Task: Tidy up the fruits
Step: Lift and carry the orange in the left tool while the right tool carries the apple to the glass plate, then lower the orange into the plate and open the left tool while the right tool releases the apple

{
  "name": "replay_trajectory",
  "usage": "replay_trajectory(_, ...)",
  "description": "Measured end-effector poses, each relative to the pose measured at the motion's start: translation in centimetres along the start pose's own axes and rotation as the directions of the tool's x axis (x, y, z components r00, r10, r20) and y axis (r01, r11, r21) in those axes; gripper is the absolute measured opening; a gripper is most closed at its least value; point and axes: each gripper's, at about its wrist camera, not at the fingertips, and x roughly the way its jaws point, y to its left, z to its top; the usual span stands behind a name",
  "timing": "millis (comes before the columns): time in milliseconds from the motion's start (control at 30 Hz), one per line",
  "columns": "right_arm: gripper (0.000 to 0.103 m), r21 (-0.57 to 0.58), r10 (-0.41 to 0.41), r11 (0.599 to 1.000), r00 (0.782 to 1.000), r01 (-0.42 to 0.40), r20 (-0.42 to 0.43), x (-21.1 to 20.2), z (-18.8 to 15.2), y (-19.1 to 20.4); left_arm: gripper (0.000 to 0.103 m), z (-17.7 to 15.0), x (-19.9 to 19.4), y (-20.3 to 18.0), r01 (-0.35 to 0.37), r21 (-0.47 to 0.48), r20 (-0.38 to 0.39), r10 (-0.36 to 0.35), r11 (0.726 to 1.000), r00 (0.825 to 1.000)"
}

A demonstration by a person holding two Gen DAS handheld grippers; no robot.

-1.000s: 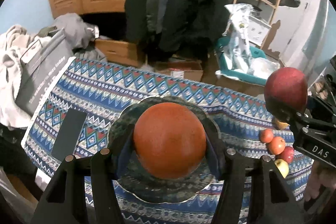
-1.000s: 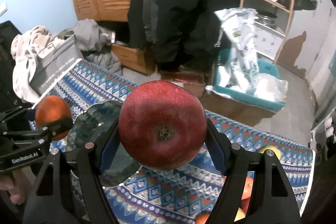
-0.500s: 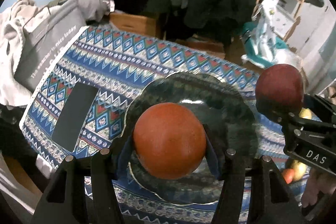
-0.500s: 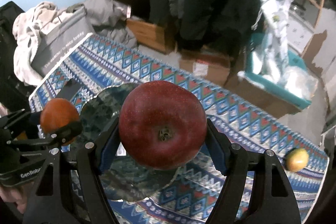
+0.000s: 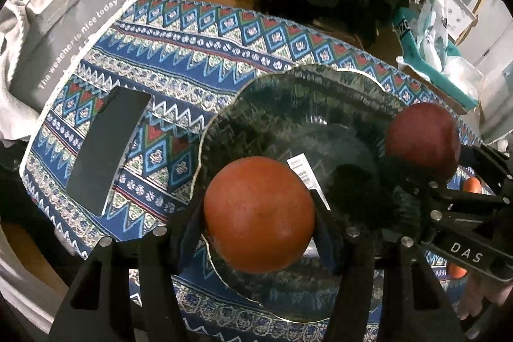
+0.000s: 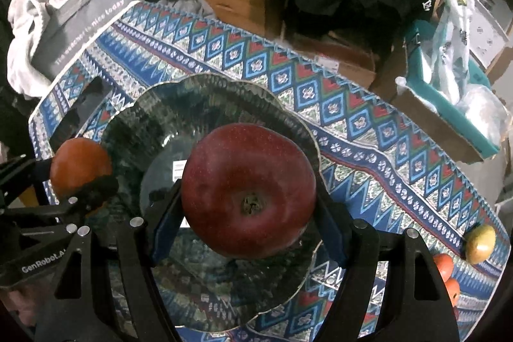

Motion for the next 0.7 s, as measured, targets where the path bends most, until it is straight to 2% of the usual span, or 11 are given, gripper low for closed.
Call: replay_trajectory(700,0.076,0.033,0.006,0.999,0.996,-0.003,-0.087,2.0,-0.5,-0.3,0.063,-0.7,2.7,-0.8,-0.011,0.019,-0.122,0.013,1.0,0.992)
